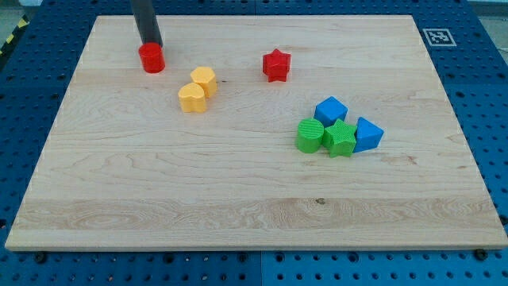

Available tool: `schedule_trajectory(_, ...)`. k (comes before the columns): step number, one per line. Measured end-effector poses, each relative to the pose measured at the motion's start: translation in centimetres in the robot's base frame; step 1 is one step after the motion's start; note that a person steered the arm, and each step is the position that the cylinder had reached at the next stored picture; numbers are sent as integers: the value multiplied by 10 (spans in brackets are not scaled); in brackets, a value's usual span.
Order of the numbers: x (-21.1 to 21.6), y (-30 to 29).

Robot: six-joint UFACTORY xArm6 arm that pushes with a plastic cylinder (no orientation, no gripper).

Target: Move the red circle closer to the yellow heart and yellow hexagon

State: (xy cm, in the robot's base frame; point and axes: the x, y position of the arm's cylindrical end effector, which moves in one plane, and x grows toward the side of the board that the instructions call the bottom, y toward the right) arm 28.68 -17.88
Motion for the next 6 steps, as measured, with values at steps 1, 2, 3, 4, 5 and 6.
schedule_trajectory(1,22,1)
schedule_trajectory(2,27,-4)
schedule_trajectory(3,27,-44)
schedule_trajectory(4,33,-37)
schedule_trajectory(5,42,-2)
schedule_trajectory(6,51,13)
